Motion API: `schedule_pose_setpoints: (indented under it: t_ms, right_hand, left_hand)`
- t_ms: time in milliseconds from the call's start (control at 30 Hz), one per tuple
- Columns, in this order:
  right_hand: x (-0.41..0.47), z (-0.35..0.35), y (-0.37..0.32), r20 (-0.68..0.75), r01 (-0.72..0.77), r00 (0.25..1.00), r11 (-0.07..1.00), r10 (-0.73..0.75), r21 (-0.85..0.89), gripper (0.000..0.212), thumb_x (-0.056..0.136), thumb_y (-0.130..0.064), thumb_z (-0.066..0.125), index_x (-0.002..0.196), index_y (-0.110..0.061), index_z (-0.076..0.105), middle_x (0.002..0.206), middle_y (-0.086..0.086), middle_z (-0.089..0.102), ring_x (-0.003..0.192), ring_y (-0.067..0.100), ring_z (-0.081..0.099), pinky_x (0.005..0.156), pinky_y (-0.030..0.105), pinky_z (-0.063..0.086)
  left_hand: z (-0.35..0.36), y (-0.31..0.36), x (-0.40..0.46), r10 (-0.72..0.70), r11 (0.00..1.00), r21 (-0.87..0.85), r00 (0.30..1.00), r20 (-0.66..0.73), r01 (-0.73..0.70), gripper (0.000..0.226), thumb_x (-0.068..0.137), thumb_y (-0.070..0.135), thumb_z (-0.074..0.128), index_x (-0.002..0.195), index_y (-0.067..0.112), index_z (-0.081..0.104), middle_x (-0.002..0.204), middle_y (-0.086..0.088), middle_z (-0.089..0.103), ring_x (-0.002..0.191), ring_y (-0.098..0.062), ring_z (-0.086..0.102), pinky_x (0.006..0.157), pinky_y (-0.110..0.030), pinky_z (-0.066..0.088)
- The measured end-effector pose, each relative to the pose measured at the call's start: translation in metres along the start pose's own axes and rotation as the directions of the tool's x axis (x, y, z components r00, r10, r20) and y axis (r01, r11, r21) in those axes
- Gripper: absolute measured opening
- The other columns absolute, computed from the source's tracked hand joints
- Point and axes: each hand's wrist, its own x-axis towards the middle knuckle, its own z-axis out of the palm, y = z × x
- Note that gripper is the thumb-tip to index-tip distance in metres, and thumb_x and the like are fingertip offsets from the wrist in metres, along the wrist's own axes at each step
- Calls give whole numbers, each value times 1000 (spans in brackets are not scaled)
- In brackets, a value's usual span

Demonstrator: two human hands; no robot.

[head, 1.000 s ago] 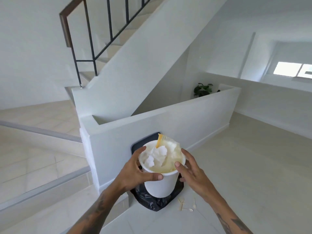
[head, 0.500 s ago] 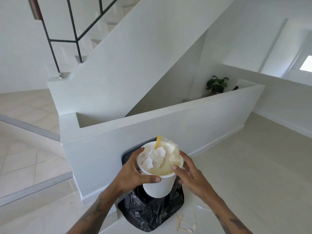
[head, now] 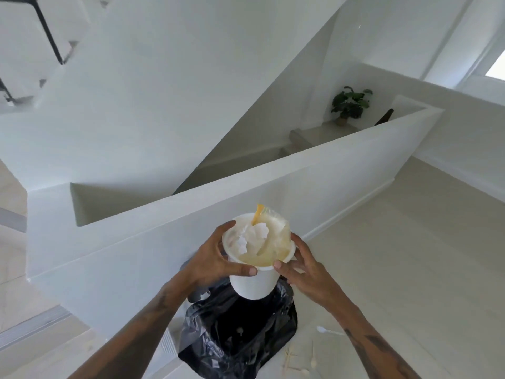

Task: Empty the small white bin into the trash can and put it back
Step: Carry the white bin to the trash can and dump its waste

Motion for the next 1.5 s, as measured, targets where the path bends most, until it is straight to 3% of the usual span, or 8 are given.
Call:
schedule_pose_setpoints:
  t_ms: [133,267,433,633,767,967,1200,1500]
  right_hand:
    - [32,-12,4,-17,-19,1000,996,17,-86,104,61,-78,79,147,-63,23,150,-25,49,130,-1,57,99,35,59]
    - [52,1,21,-11,-64,998,998,63,-16,114,60,-53,94,135,-79,12,136,-52,40,128,-21,45,86,3,50]
    - [74,8,47,-174,-98,979,995,101,26,143,42,-56,100,147,-61,3,149,-33,34,136,-7,44,98,17,50]
    - [85,23,110,-147,-133,980,991,131,0,140,48,-59,97,153,-51,5,156,-19,33,143,8,44,101,25,53]
    - [97,42,178,-80,-343,937,939,339,-37,152,39,-74,92,154,-57,-6,150,-40,29,134,-11,43,93,21,48]
    - [165,113,282,97,-785,585,592,805,-181,141,49,-94,64,161,-37,0,148,-1,53,124,26,60,100,45,52]
    - [180,142,333,109,-805,502,510,858,-304,123,43,-96,62,147,-44,23,132,-4,61,116,27,63,101,49,52]
    - [166,133,312,127,-812,492,507,861,-290,111,47,-97,57,143,-50,27,127,-8,60,113,21,62,98,46,53]
  left_hand:
    - [-12,-3,49,-43,999,-13,996,79,44,125,42,37,106,149,30,43,140,10,60,123,-10,64,94,-23,58]
    - [-10,-20,82,-103,993,-51,984,144,111,114,50,24,105,147,31,47,138,11,64,124,-10,65,99,-29,59]
    - [15,-45,103,-188,974,-86,961,202,209,110,54,29,103,149,31,46,139,7,66,127,-14,66,110,-47,52]
    - [44,-110,98,-333,908,-201,923,192,369,123,53,37,102,155,34,33,140,12,66,129,-12,64,108,-41,54]
    - [86,-182,82,-494,790,-365,864,99,493,105,63,51,95,151,34,41,141,8,65,128,-13,65,96,-32,60]
    - [157,-298,94,-868,385,-557,494,53,736,83,71,85,59,139,38,54,130,1,72,114,-20,72,97,-45,59]
    - [176,-361,91,-980,150,-564,197,23,812,118,40,110,42,122,30,69,111,-2,78,103,-24,75,95,-45,59]
    - [175,-334,81,-985,147,-505,170,-1,850,112,49,110,36,117,28,71,110,-3,78,105,-24,74,100,-47,56]
